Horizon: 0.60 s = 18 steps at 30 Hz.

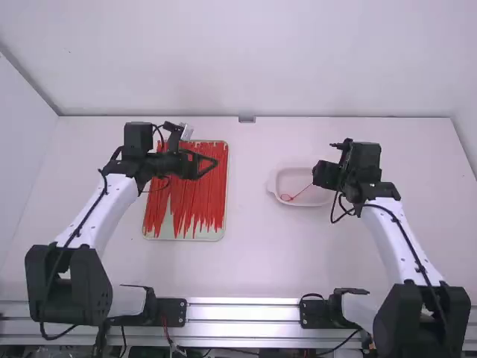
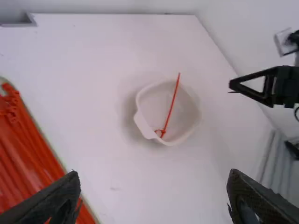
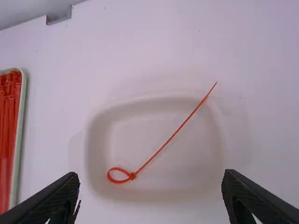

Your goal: Fasten the cable tie

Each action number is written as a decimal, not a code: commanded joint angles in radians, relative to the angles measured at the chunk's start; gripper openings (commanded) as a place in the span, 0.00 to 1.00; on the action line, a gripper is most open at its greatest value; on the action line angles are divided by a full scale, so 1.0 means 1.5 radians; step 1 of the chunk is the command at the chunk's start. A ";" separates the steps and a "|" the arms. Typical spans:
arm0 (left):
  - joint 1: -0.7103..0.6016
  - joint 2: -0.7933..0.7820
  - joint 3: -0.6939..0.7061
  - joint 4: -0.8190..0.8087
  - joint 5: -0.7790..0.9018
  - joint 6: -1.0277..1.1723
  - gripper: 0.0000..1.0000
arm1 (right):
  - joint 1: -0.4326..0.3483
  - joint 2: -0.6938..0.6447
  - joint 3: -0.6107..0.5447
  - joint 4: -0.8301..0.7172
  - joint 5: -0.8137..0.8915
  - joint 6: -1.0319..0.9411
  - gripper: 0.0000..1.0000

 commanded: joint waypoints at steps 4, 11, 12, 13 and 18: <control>0.002 -0.076 -0.062 0.051 -0.075 0.004 0.73 | 0.001 -0.076 -0.066 0.056 0.087 -0.088 0.71; 0.002 -0.167 -0.153 0.142 -0.166 0.004 0.59 | 0.001 -0.172 -0.162 0.152 0.096 -0.109 0.56; 0.002 -0.183 -0.169 0.157 -0.181 0.004 0.57 | 0.001 -0.189 -0.179 0.169 0.096 -0.109 0.54; 0.002 -0.199 -0.185 0.158 -0.197 0.004 0.54 | 0.001 -0.205 -0.196 0.185 0.096 -0.109 0.51; 0.002 -0.274 -0.260 0.158 -0.273 0.004 0.43 | 0.001 -0.282 -0.272 0.217 0.096 -0.109 0.40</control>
